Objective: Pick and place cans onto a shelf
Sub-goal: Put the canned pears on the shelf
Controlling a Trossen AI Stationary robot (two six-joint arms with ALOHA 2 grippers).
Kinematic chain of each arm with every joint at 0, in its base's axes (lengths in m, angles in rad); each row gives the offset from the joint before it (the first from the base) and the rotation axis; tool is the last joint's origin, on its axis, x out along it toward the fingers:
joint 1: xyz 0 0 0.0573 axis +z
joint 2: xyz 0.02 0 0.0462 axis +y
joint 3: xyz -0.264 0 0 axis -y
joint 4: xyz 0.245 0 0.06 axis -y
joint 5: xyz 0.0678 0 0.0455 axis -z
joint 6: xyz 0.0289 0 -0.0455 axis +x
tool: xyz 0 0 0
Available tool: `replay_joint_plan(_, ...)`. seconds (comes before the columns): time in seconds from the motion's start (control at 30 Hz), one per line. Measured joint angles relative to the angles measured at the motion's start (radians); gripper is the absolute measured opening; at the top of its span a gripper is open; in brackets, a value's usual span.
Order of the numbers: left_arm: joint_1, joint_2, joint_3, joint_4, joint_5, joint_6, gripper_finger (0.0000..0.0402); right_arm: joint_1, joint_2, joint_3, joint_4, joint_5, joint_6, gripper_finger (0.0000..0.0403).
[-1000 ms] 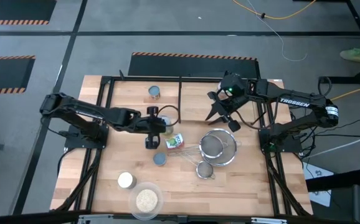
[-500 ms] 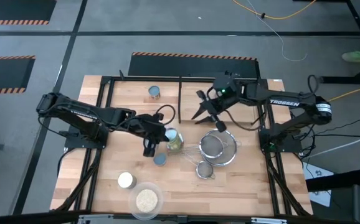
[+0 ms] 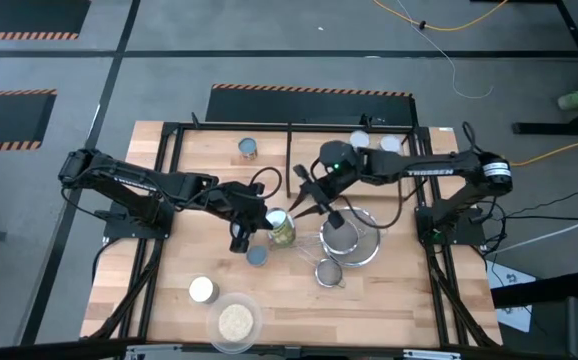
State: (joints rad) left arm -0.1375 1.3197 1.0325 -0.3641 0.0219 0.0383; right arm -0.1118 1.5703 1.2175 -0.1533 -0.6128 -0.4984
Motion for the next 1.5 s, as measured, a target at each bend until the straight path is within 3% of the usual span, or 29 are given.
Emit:
replay_joint_plan(0.63,0.000,0.000,0.000,-0.004,0.000,-0.001,0.0000,0.017,0.132,-0.001,0.084,-0.019,0.075,0.0104)
replay_joint_plan(1.5,0.072,0.001,-0.001,0.033,0.005,0.032,0.0000,0.018,0.144,-0.001,0.059,-0.012,0.076,0.0104)
